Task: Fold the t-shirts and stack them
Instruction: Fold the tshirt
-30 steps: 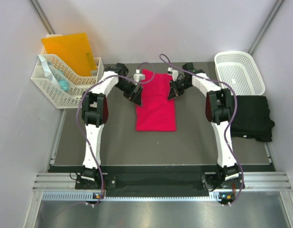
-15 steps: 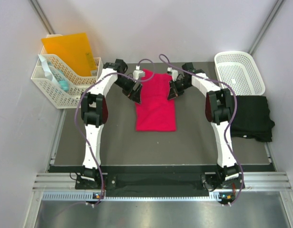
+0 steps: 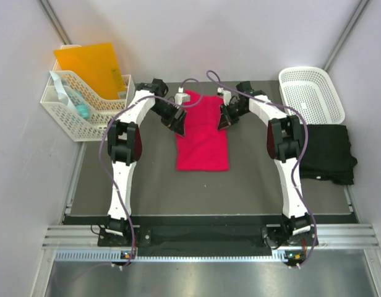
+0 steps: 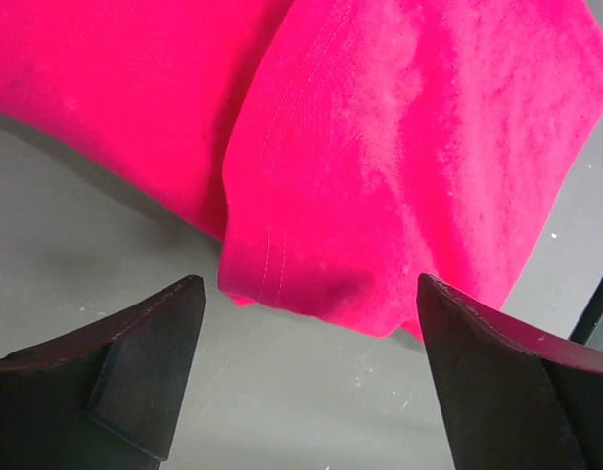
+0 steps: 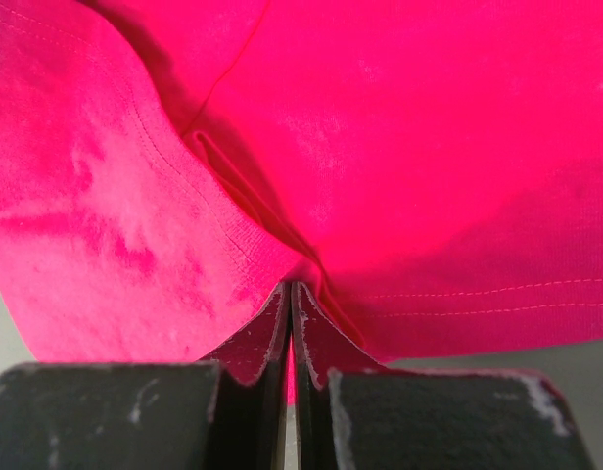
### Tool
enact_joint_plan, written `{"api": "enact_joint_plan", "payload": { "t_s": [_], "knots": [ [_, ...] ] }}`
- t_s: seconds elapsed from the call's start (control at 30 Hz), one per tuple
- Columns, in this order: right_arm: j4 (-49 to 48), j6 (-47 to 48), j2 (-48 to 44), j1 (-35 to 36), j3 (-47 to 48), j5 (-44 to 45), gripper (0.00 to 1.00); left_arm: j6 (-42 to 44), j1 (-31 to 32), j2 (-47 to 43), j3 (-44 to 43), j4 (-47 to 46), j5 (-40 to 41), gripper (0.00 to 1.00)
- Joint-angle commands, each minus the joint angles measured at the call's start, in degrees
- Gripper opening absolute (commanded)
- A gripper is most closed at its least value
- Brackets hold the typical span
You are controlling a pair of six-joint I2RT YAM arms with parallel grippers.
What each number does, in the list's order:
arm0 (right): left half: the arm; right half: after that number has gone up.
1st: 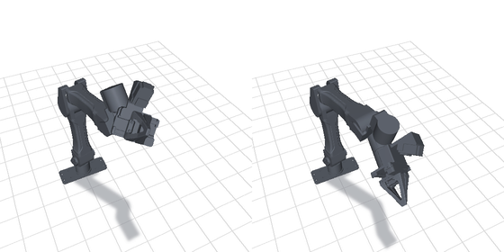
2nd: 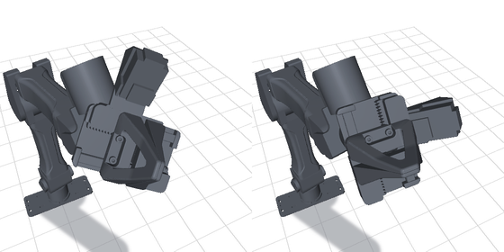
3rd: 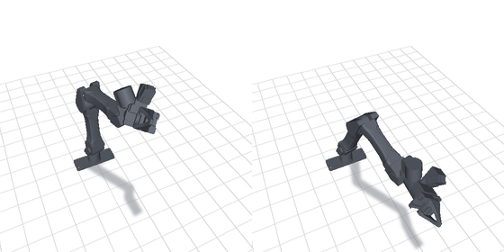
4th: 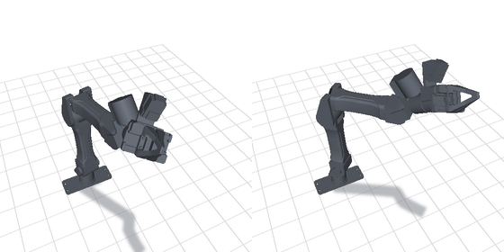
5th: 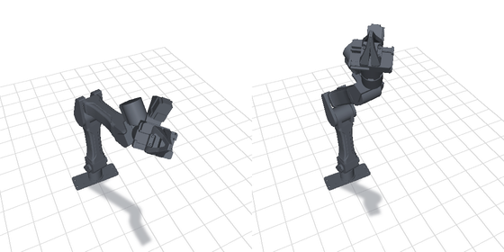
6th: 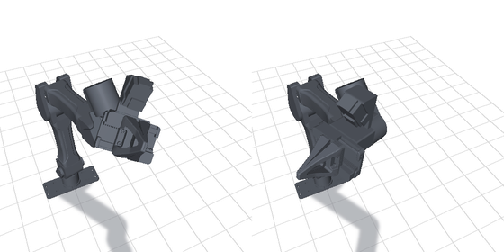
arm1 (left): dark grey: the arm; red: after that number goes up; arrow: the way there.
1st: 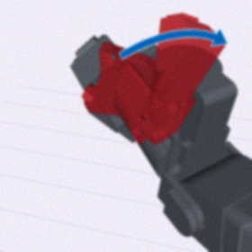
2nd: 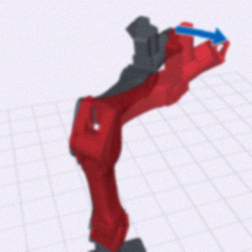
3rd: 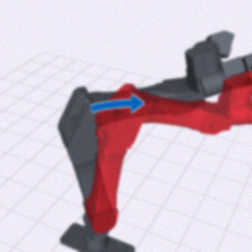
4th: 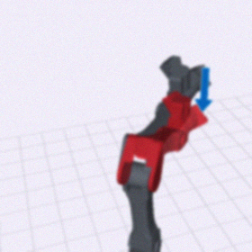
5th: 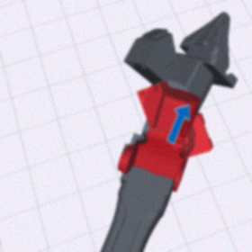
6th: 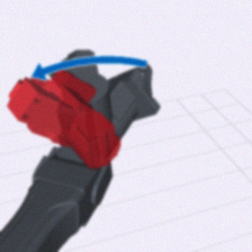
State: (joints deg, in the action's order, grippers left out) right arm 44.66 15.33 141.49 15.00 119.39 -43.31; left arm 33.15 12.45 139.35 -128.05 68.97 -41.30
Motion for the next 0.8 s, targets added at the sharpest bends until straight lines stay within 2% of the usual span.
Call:
{"api": "enact_joint_plan", "payload": {
  "t_s": [0.0, 0.17, 0.27, 0.33, 0.4, 0.43, 0.53, 0.77],
  "knots": [
    [-2.7, 1.2, -1.5, 1.2, 1.0, 4.2, 0.00, -0.9, 0.2, 0.4, -1.8, -2.7, -1.6, 0.92],
    [-3.0, 1.1, -1.2, 1.2, 1.1, 4.4, 0.00, -1.5, 0.3, 0.7, -1.7, -3.5, -1.8, 0.79],
    [-3.1, 1.0, -1.0, 1.2, 1.1, 4.5, 0.00, -1.9, 0.5, 0.8, -1.8, -3.8, -2.1, 0.64],
    [-3.2, 0.8, -1.0, 1.2, 1.2, 4.5, 0.00, -1.9, 0.6, 0.7, -1.7, -3.9, -2.0, 0.45],
    [-3.3, 0.6, -1.0, 1.2, 1.4, 4.5, 0.00, -1.8, 0.6, 0.5, -1.8, -3.9, -1.9, 0.30],
    [-3.4, 0.6, -1.0, 1.2, 1.4, 4.5, 0.00, -1.7, 0.6, 0.4, -1.7, -4.1, -1.7, 0.17],
    [-3.4, 0.5, -1.0, 1.2, 1.5, 4.5, 0.00, -1.7, 0.6, 0.0, -1.7, -4.5, -1.2, 0.00],
    [-3.4, 0.5, -0.9, 1.2, 1.4, 4.6, 0.00, -1.2, 0.6, -1.8, -0.5, -7.3, -2.2, 0.00]
  ]
}}
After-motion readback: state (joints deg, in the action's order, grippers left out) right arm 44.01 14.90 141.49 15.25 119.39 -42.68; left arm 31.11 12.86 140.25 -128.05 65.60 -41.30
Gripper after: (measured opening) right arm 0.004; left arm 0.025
